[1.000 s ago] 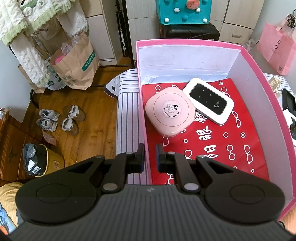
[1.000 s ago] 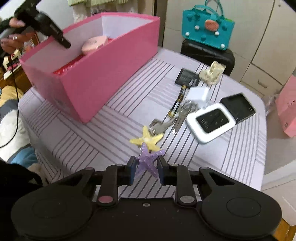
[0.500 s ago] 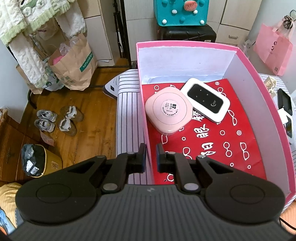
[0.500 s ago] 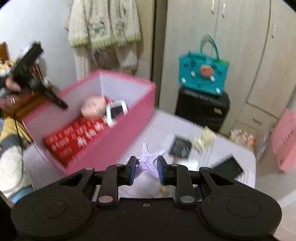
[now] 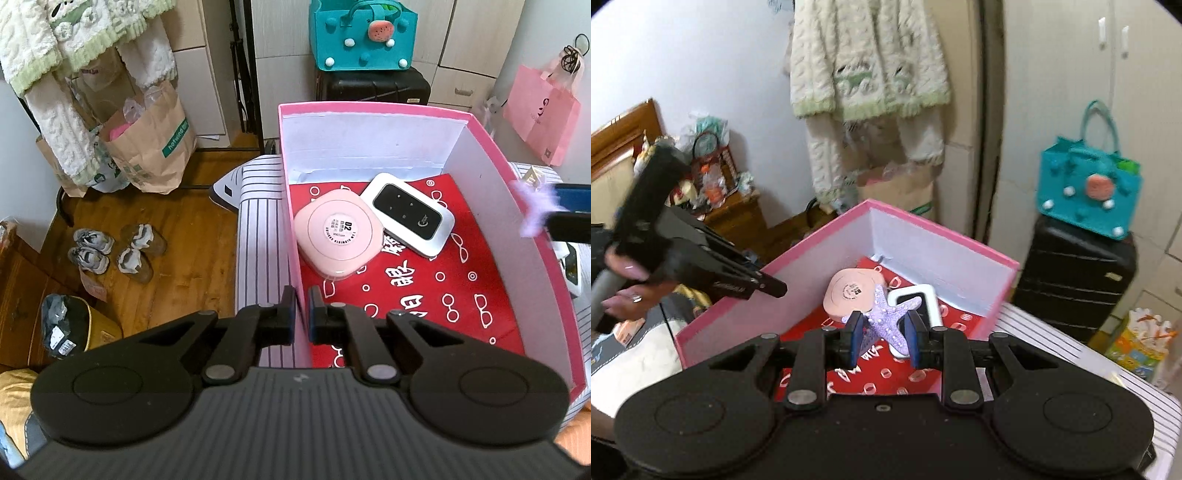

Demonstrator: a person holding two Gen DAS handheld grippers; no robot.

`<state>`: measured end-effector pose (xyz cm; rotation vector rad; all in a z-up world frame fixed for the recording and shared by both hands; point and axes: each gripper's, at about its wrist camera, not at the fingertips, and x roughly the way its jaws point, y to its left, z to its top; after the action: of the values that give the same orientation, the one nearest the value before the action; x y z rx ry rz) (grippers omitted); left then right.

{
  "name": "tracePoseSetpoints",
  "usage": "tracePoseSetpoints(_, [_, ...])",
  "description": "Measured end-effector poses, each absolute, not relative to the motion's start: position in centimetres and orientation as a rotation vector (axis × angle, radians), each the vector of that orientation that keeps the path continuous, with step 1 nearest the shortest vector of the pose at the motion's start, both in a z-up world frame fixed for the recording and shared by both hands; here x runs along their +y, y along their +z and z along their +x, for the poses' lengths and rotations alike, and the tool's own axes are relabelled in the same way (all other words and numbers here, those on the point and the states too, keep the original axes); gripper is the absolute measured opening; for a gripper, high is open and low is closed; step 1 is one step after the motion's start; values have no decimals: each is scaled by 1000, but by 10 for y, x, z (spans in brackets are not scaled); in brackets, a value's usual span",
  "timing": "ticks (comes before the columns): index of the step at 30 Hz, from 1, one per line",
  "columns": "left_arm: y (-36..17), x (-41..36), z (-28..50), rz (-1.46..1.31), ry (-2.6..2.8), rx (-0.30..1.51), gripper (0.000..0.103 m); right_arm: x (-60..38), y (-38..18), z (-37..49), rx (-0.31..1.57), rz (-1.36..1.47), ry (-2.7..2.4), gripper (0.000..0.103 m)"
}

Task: Organize rigid objects
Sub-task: 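Carry the starfish into the box, set it on the router, open right tool, then move the right tool to the white Wi-Fi router and close on it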

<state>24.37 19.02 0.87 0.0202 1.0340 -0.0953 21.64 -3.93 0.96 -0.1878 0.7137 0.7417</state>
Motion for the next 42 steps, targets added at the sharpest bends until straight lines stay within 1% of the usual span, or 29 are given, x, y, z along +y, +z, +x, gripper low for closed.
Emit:
tracePoseSetpoints(8, [7, 191, 242, -1, -86, 1025, 6, 8, -40, 292, 892, -220, 719, 28])
tracePoseSetpoints(12, [8, 194, 243, -14, -93, 1033, 6, 19, -54, 310, 947, -241, 720, 29])
tracePoseSetpoints(16, [8, 196, 243, -14, -101, 1036, 7, 23, -60, 317, 959, -261, 701, 29])
tracePoseSetpoints(18, [9, 196, 244, -15, -100, 1039, 7, 24, -59, 315, 943, -280, 692, 29])
tracePoseSetpoints(20, [9, 195, 244, -14, -103, 1042, 7, 23, -57, 313, 927, -285, 676, 34])
tracePoseSetpoints(25, [9, 196, 244, -20, -104, 1043, 7, 2, -40, 304, 898, -172, 692, 35])
tracePoseSetpoints(29, [9, 196, 244, -18, -105, 1042, 7, -26, -24, 283, 862, -86, 691, 37])
tracePoseSetpoints(34, [9, 196, 245, -16, -106, 1046, 7, -64, -10, 250, 804, -51, 659, 40])
tracePoseSetpoints(36, [9, 196, 245, -13, -106, 1046, 7, -82, -7, 236, 792, -33, 643, 42])
tracePoseSetpoints(42, [9, 194, 244, -17, -100, 1047, 7, -135, -8, 202, 760, 17, 538, 43])
